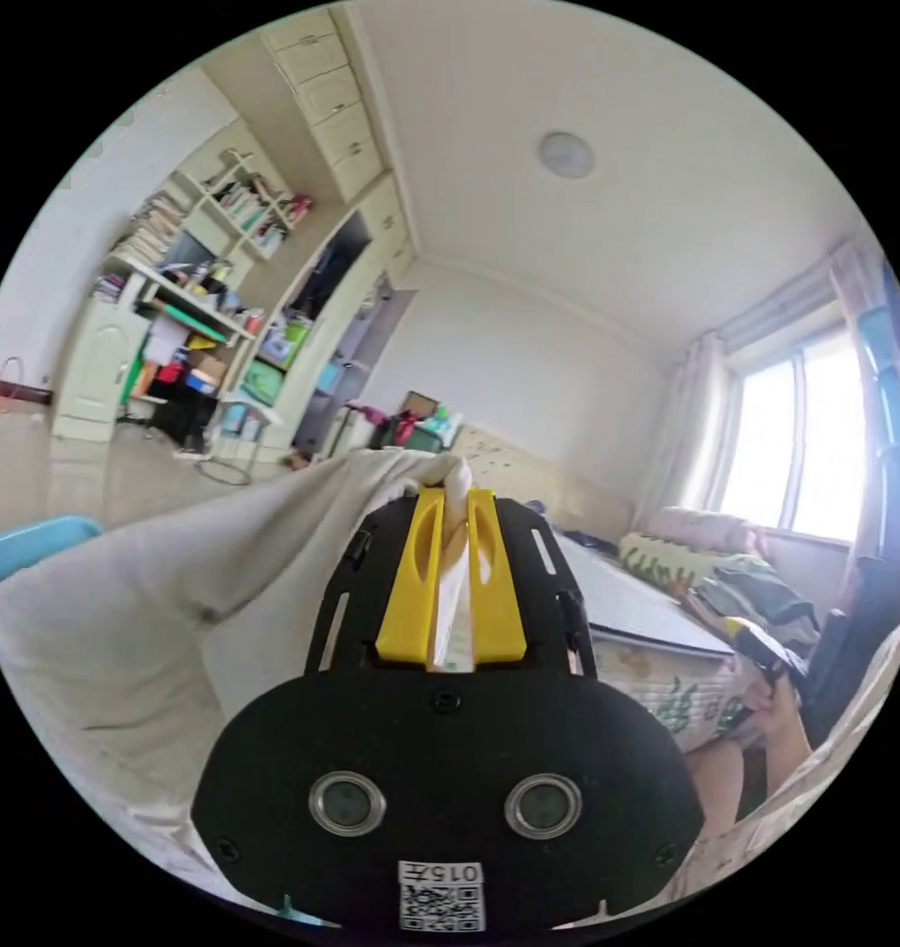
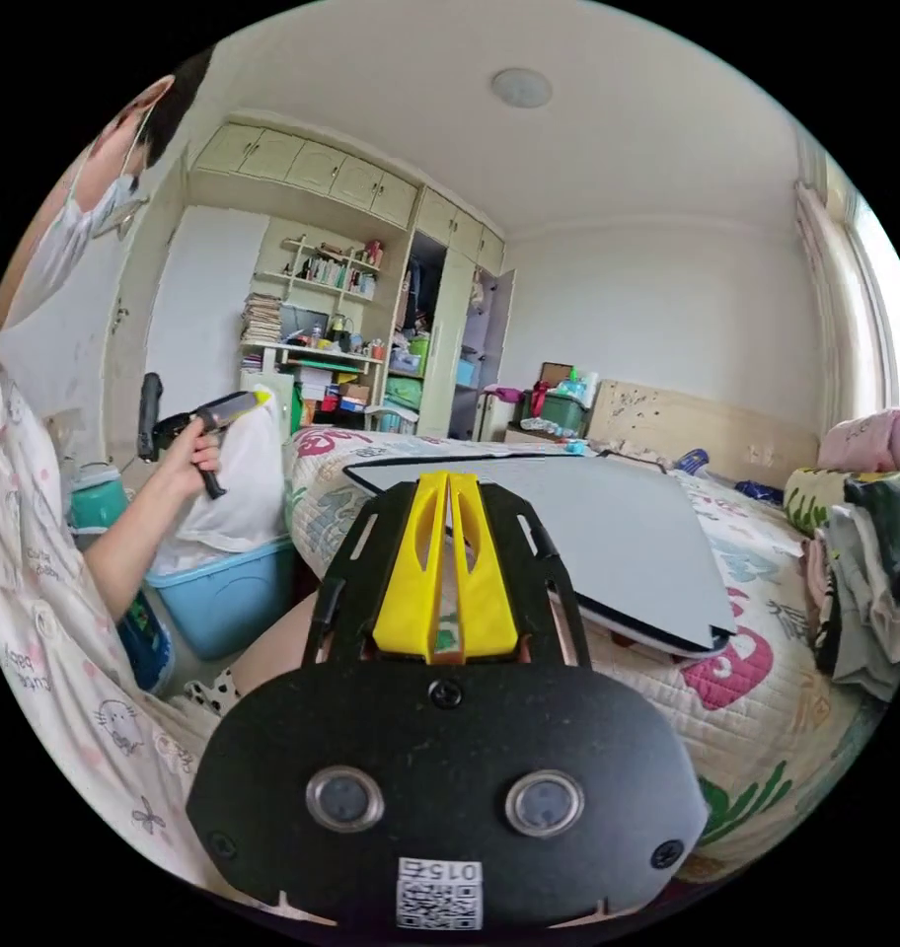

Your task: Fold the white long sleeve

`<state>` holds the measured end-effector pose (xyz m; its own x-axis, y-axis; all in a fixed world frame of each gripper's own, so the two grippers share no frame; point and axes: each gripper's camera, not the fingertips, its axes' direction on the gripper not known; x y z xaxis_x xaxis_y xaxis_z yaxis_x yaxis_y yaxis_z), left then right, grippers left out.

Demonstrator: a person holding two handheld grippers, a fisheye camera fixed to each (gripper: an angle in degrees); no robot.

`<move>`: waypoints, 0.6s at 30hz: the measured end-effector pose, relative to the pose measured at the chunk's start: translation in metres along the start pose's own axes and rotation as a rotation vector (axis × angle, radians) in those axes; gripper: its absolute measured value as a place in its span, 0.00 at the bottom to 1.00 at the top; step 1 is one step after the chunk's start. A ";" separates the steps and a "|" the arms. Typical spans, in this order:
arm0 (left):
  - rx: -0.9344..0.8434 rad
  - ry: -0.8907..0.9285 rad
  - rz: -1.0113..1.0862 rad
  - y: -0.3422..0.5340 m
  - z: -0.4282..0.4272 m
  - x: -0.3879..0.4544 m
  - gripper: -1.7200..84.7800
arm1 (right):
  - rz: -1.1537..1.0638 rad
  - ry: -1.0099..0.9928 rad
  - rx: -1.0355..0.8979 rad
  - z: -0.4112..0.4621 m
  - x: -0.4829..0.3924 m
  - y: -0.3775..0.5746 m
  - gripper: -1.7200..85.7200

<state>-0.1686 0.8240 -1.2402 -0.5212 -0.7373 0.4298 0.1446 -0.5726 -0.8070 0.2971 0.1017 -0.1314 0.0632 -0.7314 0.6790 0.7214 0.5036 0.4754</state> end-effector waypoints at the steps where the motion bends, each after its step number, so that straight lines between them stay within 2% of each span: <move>1: -0.009 0.032 0.020 -0.002 0.014 0.014 0.04 | 0.021 -0.039 -0.004 0.003 0.005 -0.001 0.04; 3: -0.070 0.151 0.100 0.001 0.073 0.061 0.03 | 0.085 -0.184 -0.054 0.022 0.023 -0.005 0.09; 5: -0.136 0.227 0.119 0.011 0.118 0.078 0.03 | 0.095 -0.233 -0.115 0.042 0.030 -0.005 0.11; 10: -0.195 0.290 0.053 0.020 0.185 0.057 0.03 | 0.020 -0.282 -0.250 0.089 0.020 0.002 0.14; 13: -0.231 0.381 0.018 -0.011 0.214 0.028 0.04 | -0.058 -0.296 -0.272 0.110 0.010 0.002 0.15; 18: -0.290 0.402 0.135 -0.089 0.249 0.035 0.04 | -0.183 -0.275 -0.281 0.153 -0.006 -0.020 0.19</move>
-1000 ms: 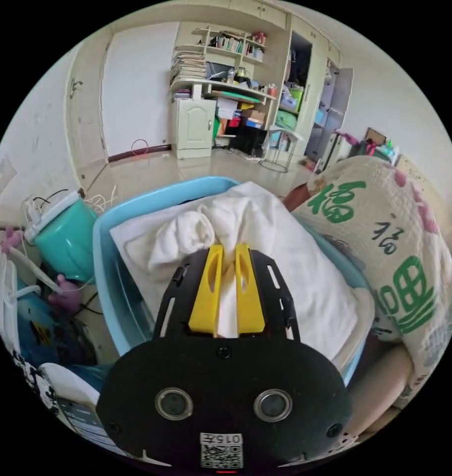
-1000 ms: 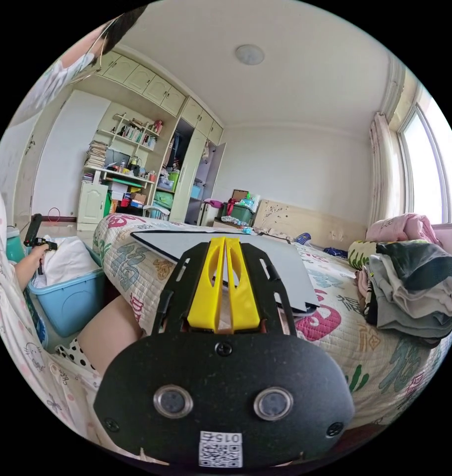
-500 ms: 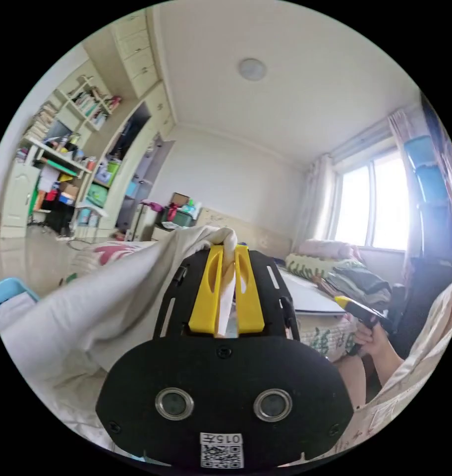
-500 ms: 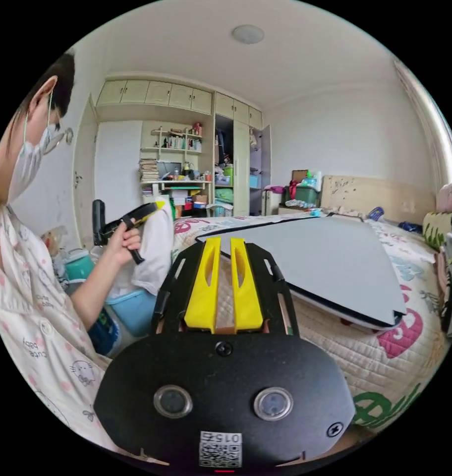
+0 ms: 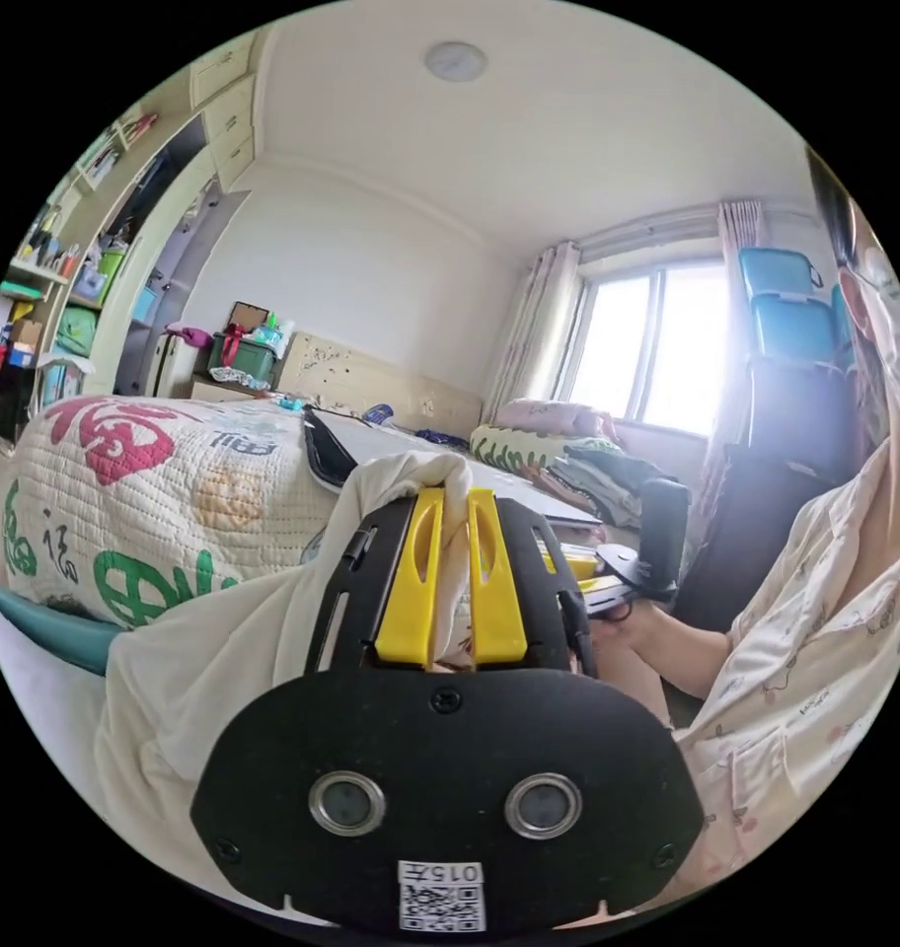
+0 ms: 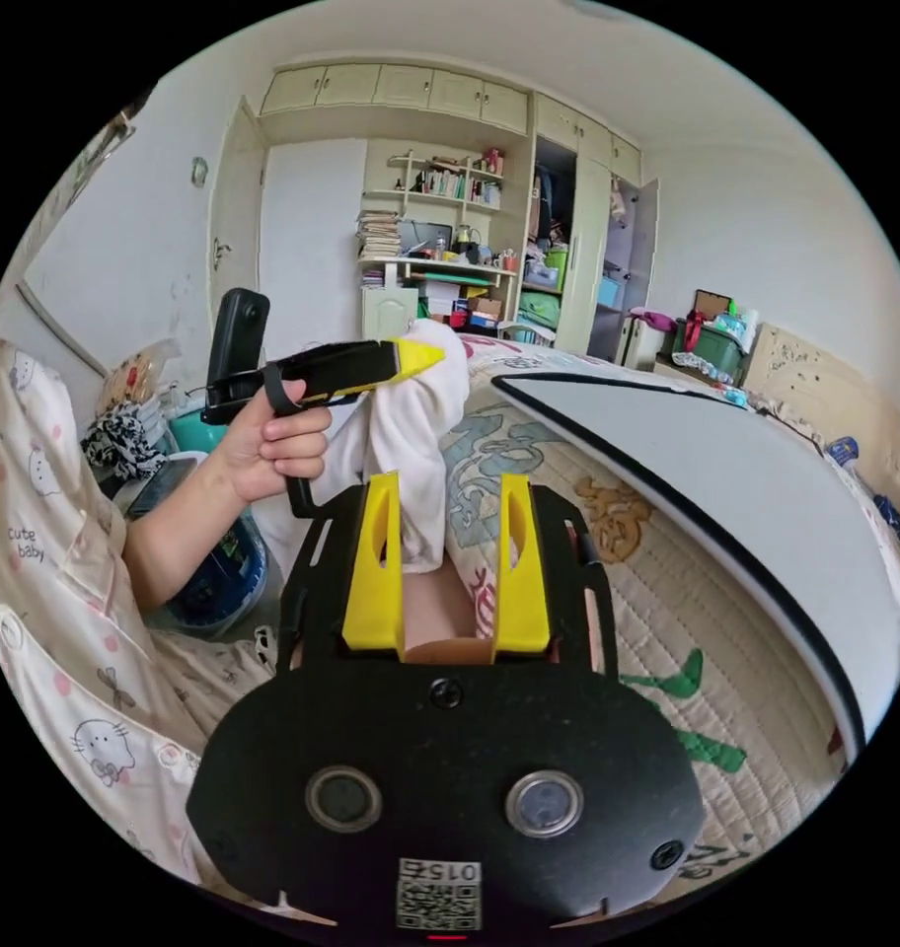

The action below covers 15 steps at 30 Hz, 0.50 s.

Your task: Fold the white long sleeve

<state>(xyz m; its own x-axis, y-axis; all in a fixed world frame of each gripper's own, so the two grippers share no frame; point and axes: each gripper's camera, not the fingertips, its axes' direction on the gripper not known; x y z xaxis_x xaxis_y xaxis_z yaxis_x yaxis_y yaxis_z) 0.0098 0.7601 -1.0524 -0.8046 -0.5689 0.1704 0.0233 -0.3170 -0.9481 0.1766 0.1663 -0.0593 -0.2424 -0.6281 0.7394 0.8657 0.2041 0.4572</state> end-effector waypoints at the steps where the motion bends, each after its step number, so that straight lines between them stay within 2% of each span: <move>1: -0.013 -0.003 0.013 -0.010 0.001 0.000 0.04 | -0.011 -0.005 -0.003 0.004 0.000 -0.004 0.19; 10: -0.114 -0.098 0.052 -0.173 0.005 0.000 0.05 | -0.063 -0.098 -0.022 0.035 0.019 -0.053 0.16; 15: -0.111 -0.152 0.046 -0.258 -0.017 0.010 0.07 | 0.017 -0.128 -0.015 0.029 0.048 -0.066 0.09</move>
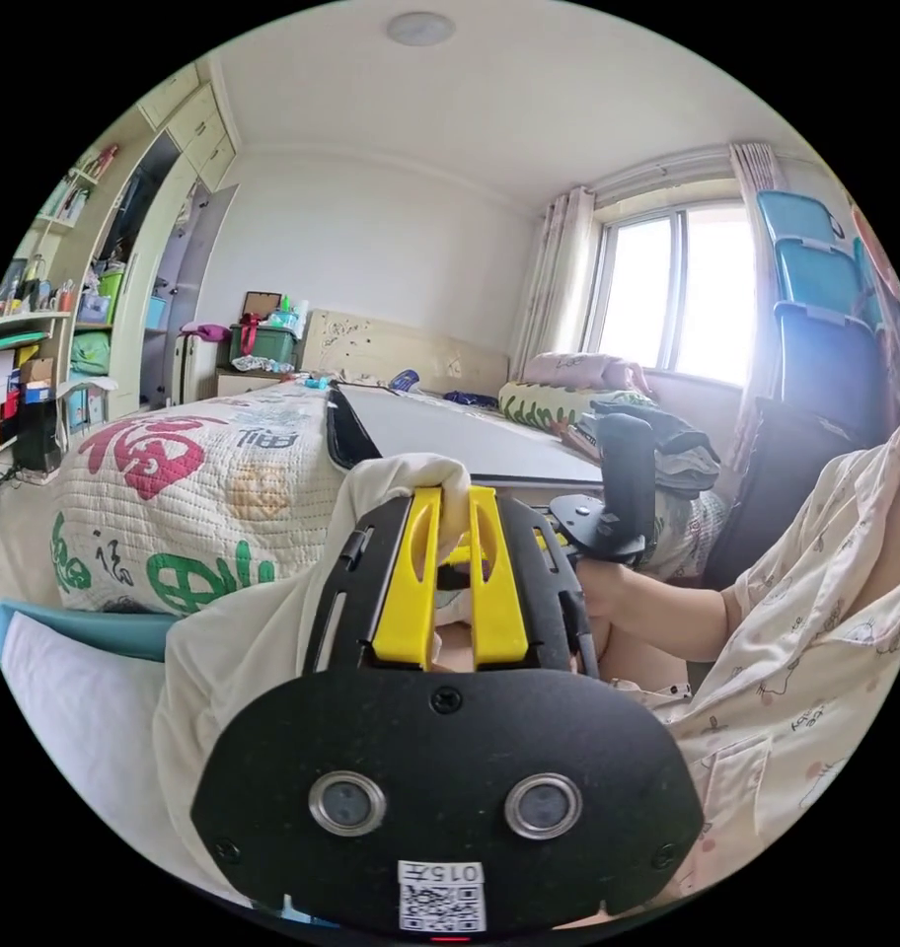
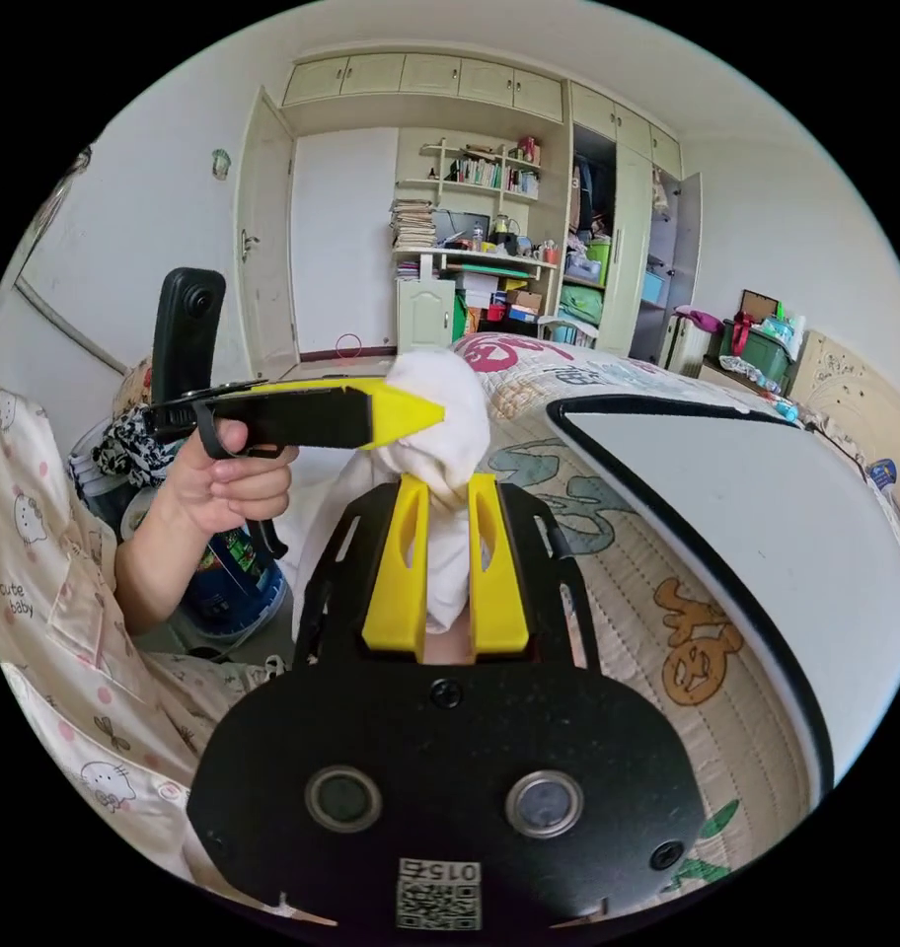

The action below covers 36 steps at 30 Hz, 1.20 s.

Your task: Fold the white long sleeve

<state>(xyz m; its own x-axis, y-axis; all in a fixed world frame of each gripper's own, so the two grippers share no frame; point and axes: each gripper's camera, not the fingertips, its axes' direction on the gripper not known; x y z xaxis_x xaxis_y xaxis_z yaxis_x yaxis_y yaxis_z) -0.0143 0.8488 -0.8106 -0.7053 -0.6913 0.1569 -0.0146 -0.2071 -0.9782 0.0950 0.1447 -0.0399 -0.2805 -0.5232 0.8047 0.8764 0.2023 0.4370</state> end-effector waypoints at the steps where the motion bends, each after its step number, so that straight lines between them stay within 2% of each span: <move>1: -0.004 -0.020 0.008 -0.008 -0.005 0.005 0.08 | 0.012 0.002 0.000 -0.001 0.003 -0.002 0.09; 6: -0.131 -0.302 0.073 -0.055 -0.038 0.054 0.11 | 0.160 -0.013 0.007 -0.007 0.040 -0.016 0.08; 9: -0.243 -0.401 0.045 -0.061 -0.042 0.055 0.17 | 0.235 -0.048 0.006 -0.012 0.061 -0.022 0.08; 15: -0.590 -0.416 -0.020 -0.055 -0.013 0.050 0.21 | 0.265 -0.058 0.011 -0.026 0.072 -0.034 0.08; 21: -0.792 -0.587 -0.005 -0.035 0.024 0.040 0.18 | 0.279 -0.067 0.016 -0.042 0.073 -0.044 0.08; 22: -0.798 -0.593 -0.012 -0.033 0.023 0.038 0.17 | 0.280 -0.067 0.016 -0.044 0.073 -0.045 0.08; 24: -0.784 -0.621 -0.035 -0.031 0.008 0.032 0.07 | 0.289 -0.055 0.013 -0.051 0.073 -0.047 0.07; 26: -0.784 -0.613 -0.033 -0.030 -0.005 0.033 0.04 | 0.302 -0.055 0.019 -0.057 0.075 -0.047 0.07; 31: -0.754 -0.565 -0.071 -0.016 -0.052 0.030 0.02 | 0.328 -0.077 0.033 -0.069 0.074 -0.045 0.06; 36: -0.505 -0.686 -0.144 -0.007 -0.155 0.040 0.01 | 0.328 -0.092 0.050 -0.086 0.066 -0.046 0.06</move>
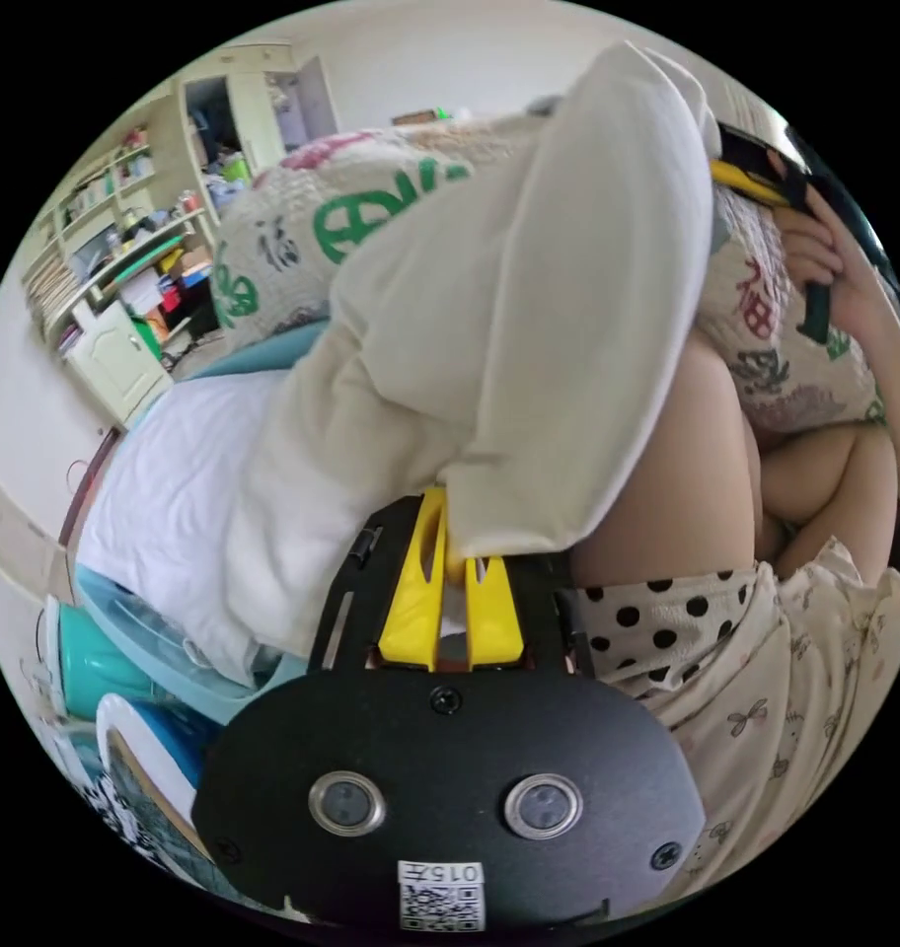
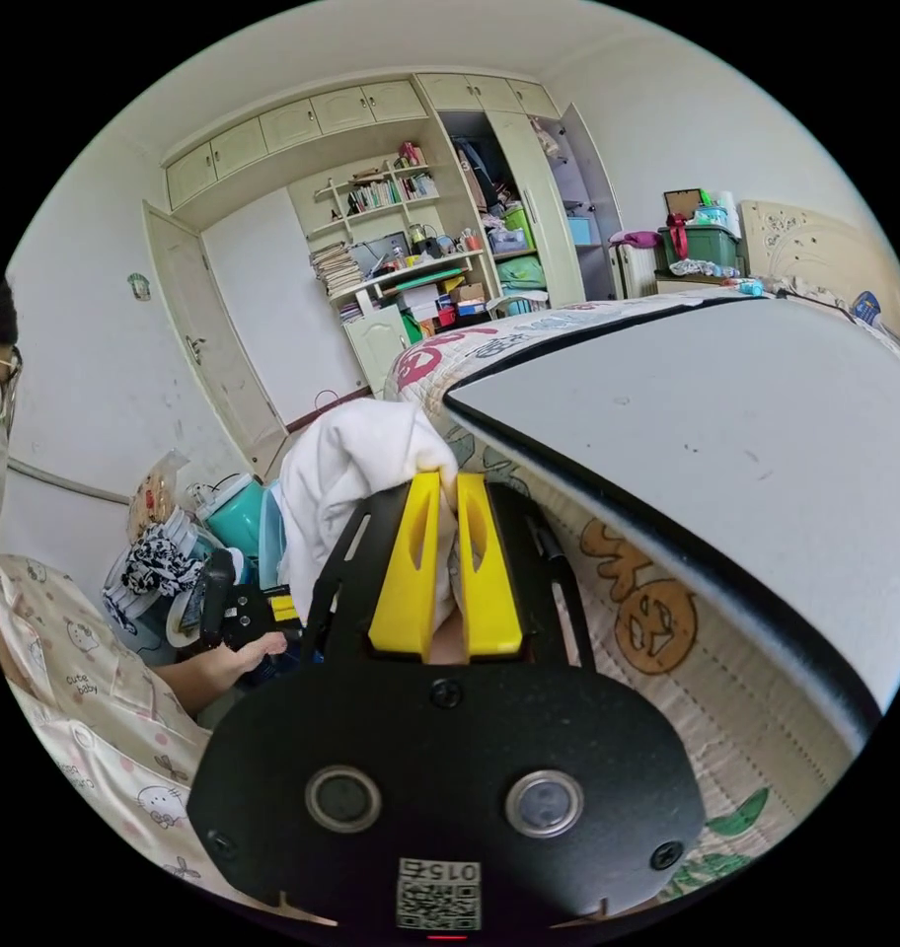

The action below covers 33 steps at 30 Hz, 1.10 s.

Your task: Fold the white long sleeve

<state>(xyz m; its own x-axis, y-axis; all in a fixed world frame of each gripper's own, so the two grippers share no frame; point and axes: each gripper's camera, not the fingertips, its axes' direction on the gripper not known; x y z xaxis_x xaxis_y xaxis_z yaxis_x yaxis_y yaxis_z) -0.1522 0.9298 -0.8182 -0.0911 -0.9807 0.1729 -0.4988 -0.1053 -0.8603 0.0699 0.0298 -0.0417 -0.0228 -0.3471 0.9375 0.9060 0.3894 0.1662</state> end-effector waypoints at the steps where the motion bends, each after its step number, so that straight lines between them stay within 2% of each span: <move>1: 0.031 -0.005 -0.019 0.007 -0.009 -0.007 0.01 | 0.000 -0.006 0.005 -0.002 -0.001 0.000 0.06; 6: 0.259 -0.026 -0.160 0.067 -0.075 -0.056 0.01 | 0.024 -0.033 0.029 -0.022 -0.010 0.004 0.06; 13: 0.618 -0.071 -0.241 0.128 -0.164 -0.105 0.01 | 0.006 -0.110 0.065 -0.059 -0.041 0.005 0.06; 19: 0.800 0.028 -0.201 0.130 -0.188 -0.135 0.01 | -0.091 -0.111 0.258 -0.136 -0.088 -0.009 0.06; 27: 1.018 0.294 -0.099 0.074 -0.185 -0.146 0.01 | -0.140 0.134 0.529 -0.247 -0.124 0.006 0.06; 33: 1.012 0.473 0.008 -0.030 -0.140 -0.115 0.01 | -0.107 0.365 0.583 -0.275 -0.125 0.011 0.06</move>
<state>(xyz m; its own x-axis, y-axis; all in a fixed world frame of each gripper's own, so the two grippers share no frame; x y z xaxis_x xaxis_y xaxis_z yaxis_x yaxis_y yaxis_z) -0.2470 1.0691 -0.7451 -0.5171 -0.8435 0.1454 0.4157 -0.3960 -0.8187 0.1993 -0.1572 -0.2410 0.1370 -0.6336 0.7615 0.5292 0.6966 0.4844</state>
